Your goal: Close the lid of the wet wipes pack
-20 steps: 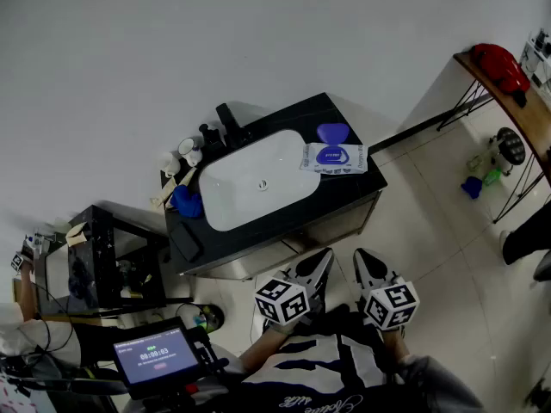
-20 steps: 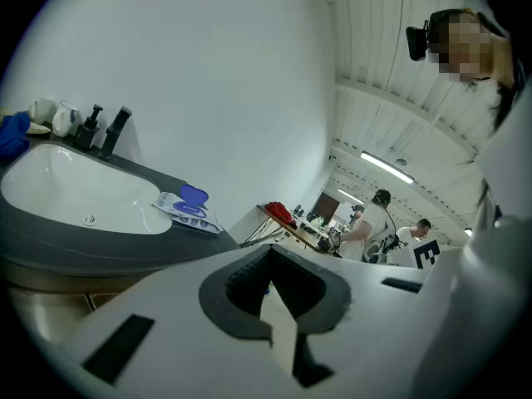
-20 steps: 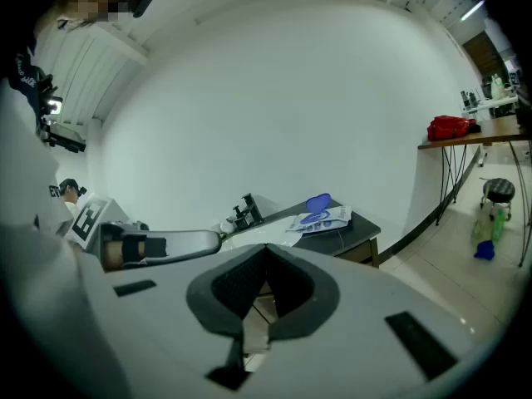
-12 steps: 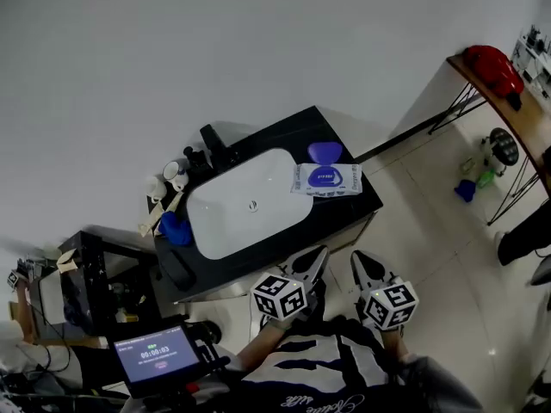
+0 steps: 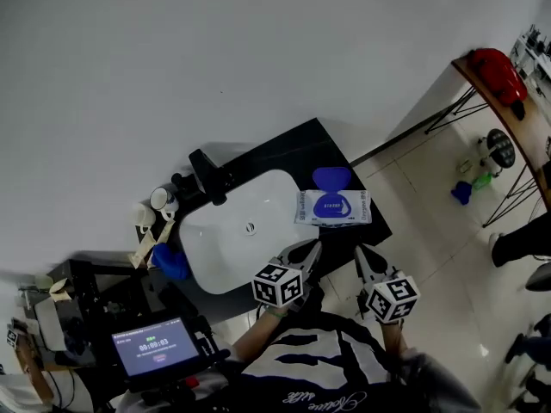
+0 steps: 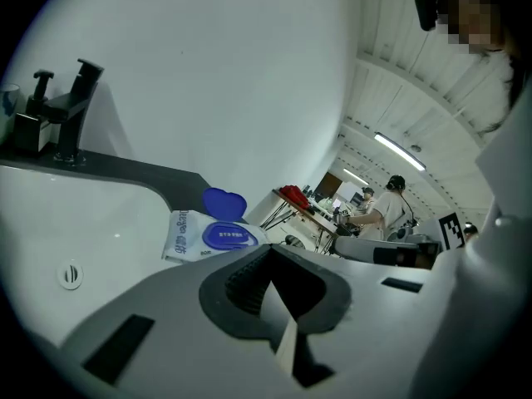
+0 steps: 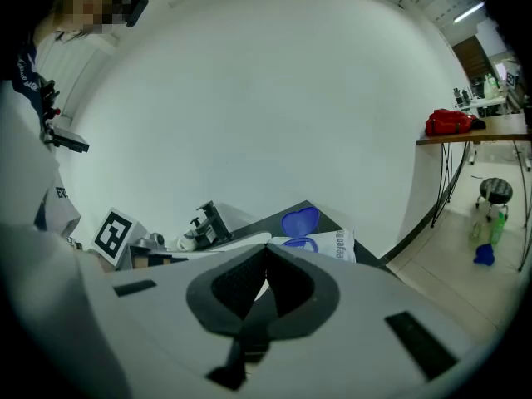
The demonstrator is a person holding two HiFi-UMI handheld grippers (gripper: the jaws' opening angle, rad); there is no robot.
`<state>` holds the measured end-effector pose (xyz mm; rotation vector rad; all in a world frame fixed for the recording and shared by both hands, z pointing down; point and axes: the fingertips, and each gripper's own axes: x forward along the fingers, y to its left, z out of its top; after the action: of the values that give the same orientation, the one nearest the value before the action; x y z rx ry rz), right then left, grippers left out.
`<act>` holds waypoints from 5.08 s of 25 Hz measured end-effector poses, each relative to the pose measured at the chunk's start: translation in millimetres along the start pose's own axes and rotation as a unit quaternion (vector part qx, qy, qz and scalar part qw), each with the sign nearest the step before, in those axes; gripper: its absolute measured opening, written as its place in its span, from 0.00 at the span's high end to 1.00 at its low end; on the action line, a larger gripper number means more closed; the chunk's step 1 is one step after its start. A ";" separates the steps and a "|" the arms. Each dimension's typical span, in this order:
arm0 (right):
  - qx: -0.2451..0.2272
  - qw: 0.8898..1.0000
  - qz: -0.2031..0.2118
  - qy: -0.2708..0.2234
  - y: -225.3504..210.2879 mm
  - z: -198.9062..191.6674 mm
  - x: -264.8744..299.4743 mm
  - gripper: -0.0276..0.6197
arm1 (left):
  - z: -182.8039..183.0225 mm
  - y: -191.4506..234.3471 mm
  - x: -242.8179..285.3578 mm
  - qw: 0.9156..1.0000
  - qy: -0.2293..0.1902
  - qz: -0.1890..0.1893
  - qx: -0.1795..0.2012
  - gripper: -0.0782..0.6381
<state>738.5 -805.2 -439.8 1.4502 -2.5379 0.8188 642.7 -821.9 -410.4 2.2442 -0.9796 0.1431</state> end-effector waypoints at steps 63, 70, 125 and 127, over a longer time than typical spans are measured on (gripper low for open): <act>-0.124 0.964 -0.057 0.230 -50.4 -40.8 146.4 0.96 | -3.6 91.2 54.0 0.996 0.086 0.028 -0.002 0.89; -0.117 0.982 -0.032 0.147 -20.3 -18.4 106.5 0.96 | 12.3 67.1 39.9 0.998 0.051 0.025 0.016 0.89; -0.002 0.999 -0.017 -0.043 257.7 -139.6 -209.8 0.96 | -153.5 -168.8 -293.1 0.996 -0.018 -0.061 0.069 0.89; 0.000 0.999 -0.026 -0.042 268.1 -146.5 -212.3 0.96 | -155.9 -167.7 -302.9 0.995 -0.013 -0.070 0.072 0.89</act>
<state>607.1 -461.8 -495.8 1.5761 -2.5484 0.7654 566.9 -457.9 -487.2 2.4450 -0.8446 0.1255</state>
